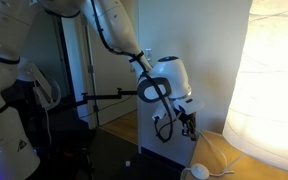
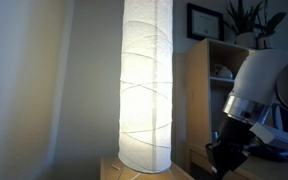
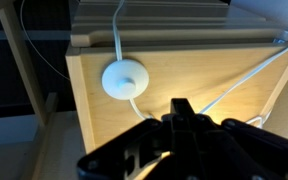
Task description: Turn off the lamp
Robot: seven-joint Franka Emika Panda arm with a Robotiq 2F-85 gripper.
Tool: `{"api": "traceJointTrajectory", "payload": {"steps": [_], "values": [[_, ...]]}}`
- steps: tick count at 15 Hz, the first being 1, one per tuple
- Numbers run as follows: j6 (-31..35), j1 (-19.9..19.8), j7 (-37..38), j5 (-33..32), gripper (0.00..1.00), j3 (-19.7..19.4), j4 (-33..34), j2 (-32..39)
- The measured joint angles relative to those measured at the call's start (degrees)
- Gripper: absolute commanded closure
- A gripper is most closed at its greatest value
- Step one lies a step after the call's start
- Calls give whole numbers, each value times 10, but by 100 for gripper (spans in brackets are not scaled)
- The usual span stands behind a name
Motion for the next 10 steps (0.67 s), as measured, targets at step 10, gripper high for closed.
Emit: {"api": "traceJointTrajectory", "payload": {"steps": [10], "values": [[-1, -5, 7, 0, 99, 1, 7, 7]]}}
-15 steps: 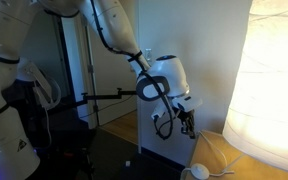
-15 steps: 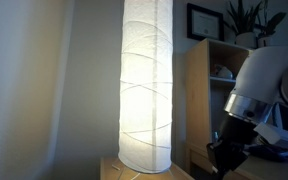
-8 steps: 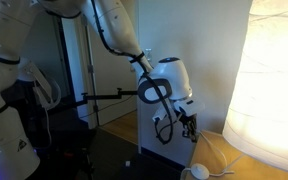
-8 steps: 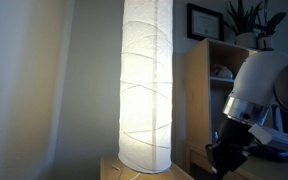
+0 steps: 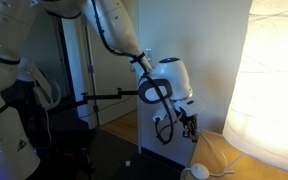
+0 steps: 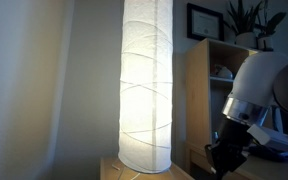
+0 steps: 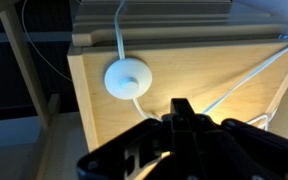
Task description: Turn off the lamp
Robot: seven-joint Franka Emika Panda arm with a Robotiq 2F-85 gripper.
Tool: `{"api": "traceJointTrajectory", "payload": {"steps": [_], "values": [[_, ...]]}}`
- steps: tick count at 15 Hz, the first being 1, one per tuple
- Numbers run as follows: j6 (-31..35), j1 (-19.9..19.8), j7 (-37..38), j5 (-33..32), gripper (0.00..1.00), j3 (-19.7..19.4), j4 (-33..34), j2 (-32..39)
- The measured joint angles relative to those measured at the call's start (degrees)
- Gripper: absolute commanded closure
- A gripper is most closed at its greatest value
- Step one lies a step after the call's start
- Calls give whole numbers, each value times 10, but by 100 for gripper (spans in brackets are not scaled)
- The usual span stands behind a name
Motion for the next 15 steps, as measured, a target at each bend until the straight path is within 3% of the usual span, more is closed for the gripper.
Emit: {"api": "traceJointTrajectory", "payload": {"steps": [7, 15], "values": [[0, 0, 0, -2, 100, 0, 0, 0], [0, 26, 14, -49, 100, -51, -2, 19]]}}
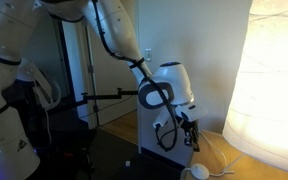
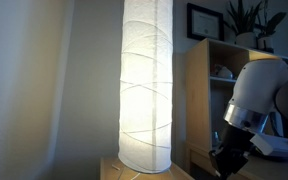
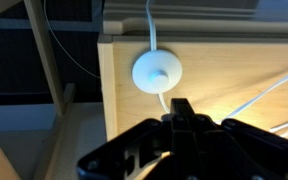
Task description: Turn off the lamp
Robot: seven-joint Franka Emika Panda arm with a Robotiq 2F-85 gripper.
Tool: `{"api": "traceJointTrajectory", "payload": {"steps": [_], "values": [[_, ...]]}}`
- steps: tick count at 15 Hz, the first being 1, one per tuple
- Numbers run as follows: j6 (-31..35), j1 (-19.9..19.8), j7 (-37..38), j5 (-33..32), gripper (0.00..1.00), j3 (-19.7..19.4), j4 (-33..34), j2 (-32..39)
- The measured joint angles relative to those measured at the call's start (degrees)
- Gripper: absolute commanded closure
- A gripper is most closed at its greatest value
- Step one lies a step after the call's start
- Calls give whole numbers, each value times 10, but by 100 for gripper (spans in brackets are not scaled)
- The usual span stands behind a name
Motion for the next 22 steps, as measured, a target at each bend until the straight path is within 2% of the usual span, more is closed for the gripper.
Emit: {"api": "traceJointTrajectory", "payload": {"steps": [7, 18, 22], "values": [[-24, 10, 0, -27, 100, -17, 1, 8], [-100, 11, 11, -60, 99, -13, 49, 23], [-105, 11, 11, -60, 99, -10, 59, 27]]}}
